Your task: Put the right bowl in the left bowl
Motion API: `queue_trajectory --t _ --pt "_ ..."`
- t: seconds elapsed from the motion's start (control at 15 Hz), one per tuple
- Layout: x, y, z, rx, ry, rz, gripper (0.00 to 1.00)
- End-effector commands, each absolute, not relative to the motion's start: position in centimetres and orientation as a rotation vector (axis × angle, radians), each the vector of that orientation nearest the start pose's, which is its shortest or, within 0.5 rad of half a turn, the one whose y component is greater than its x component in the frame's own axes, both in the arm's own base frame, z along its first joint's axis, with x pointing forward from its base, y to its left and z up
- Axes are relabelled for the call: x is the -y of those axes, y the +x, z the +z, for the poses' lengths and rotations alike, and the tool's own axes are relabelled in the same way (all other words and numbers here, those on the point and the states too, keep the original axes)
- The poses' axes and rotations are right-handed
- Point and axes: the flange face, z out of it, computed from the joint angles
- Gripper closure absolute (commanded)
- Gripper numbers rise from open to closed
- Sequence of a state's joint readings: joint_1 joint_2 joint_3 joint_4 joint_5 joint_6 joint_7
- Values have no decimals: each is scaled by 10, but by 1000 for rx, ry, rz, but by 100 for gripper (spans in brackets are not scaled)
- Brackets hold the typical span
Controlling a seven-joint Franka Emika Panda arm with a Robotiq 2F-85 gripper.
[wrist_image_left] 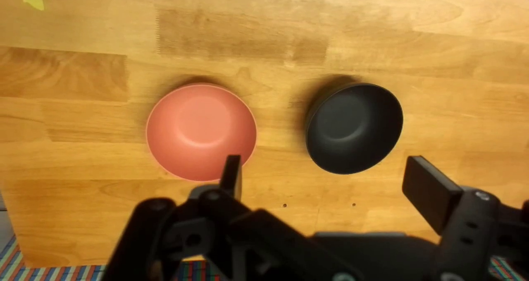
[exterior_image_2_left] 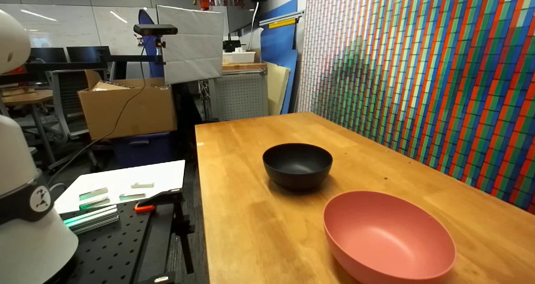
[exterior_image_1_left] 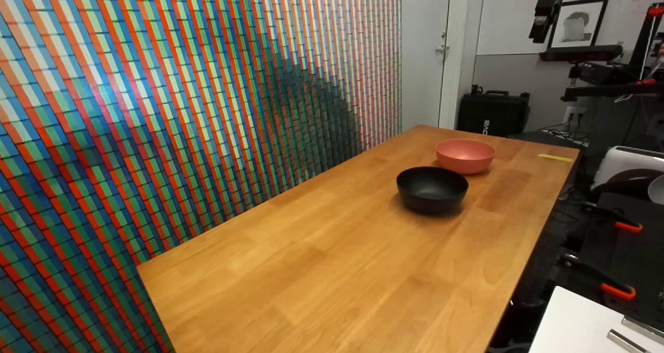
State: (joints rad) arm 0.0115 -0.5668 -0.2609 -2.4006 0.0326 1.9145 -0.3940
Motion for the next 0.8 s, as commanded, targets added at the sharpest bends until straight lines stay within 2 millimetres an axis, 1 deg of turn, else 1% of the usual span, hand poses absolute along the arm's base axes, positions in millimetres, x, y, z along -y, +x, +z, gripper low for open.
queue_trajectory --t 0.0,0.13,0.27,0.4,0.53,0.73 --pt "92 408 533 249 -3060 -242 0" --pt "78 431 526 249 -3108 -268 0" --pt "62 457 505 250 -3156 -269 0" --pt "46 482 476 241 -3198 -254 0" --pt "34 504 439 237 -3239 -207 0" --pt "23 528 383 219 -3290 -114 0"
